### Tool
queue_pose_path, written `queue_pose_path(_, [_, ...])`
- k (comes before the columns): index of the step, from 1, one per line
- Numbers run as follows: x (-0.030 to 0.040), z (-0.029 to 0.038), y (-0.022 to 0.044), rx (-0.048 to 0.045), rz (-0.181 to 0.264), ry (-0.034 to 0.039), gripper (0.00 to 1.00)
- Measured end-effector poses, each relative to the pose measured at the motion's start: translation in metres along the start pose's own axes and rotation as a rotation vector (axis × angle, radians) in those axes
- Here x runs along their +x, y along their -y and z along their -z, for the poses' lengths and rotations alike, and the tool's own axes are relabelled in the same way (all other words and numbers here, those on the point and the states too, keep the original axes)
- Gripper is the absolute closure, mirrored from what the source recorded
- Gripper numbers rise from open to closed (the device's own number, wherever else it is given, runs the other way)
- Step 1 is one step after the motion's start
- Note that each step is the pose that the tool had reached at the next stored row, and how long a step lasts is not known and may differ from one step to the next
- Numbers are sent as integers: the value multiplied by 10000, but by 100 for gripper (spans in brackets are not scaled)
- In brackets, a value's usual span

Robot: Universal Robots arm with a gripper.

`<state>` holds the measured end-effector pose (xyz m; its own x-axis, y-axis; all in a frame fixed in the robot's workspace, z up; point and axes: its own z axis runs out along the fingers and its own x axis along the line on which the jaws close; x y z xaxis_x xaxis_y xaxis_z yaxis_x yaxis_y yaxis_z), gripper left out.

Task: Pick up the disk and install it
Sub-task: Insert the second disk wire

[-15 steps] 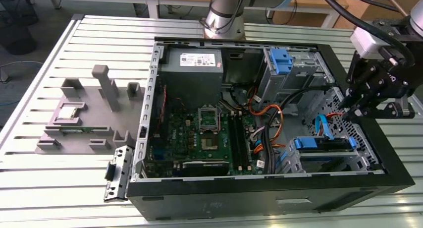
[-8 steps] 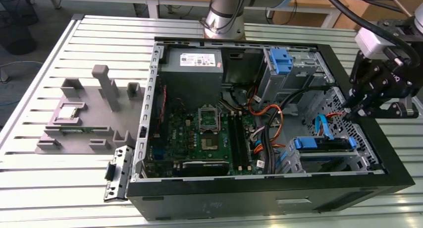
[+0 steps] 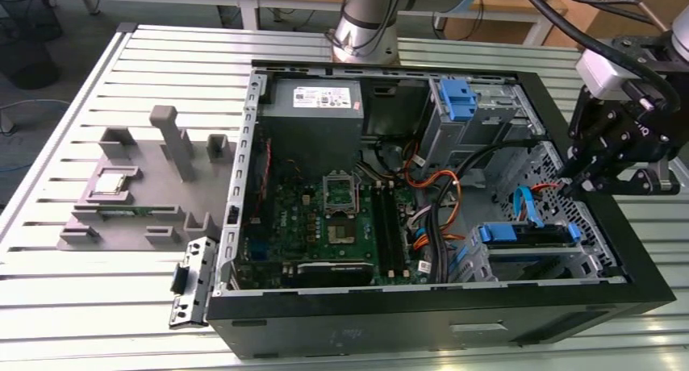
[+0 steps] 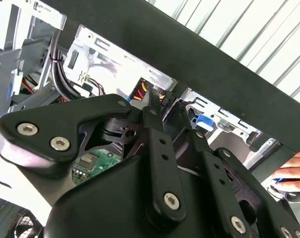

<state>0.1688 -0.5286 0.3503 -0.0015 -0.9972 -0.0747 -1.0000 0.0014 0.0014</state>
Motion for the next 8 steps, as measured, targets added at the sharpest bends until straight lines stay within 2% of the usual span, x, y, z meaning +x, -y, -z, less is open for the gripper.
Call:
queue_pose_path(4, [0, -4, 10, -1, 2, -1, 69])
queue_pose_path(8, [0, -5, 20, 0, -1, -33, 69])
